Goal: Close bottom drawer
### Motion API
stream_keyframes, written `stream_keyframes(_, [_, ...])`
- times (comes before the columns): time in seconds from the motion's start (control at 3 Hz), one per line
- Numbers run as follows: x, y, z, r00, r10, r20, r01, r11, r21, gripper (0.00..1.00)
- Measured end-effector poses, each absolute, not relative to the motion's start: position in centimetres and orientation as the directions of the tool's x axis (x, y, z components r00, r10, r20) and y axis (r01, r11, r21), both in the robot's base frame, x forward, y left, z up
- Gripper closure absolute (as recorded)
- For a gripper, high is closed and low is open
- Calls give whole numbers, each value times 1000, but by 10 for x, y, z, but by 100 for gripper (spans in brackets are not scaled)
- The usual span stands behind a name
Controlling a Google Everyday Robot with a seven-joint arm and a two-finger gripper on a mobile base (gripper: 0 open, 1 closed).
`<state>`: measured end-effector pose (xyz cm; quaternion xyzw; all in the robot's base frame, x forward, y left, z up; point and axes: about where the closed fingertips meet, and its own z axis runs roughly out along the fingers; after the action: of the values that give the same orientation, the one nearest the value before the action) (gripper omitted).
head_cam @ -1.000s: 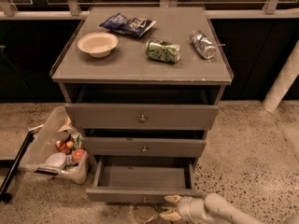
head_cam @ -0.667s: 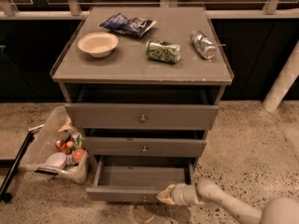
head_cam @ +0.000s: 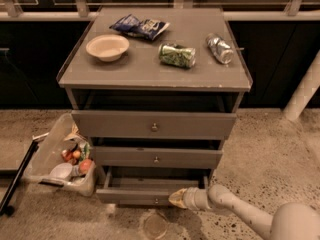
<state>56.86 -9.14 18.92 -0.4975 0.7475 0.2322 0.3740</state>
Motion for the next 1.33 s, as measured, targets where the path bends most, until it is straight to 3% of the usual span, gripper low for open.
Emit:
stream_keyframes(0.33, [605, -102, 174, -259, -590, -765, -885, 463, -57, 100])
stream_keyframes(0.67, [604, -102, 174, -259, -590, -765, -884, 463, -58, 100])
stream_keyframes(1.0, [631, -137, 170, -273, -581, -767, -835, 539, -110, 92])
stream_keyframes(1.33, [626, -157, 183, -242, -546, -802, -821, 555, -130, 100])
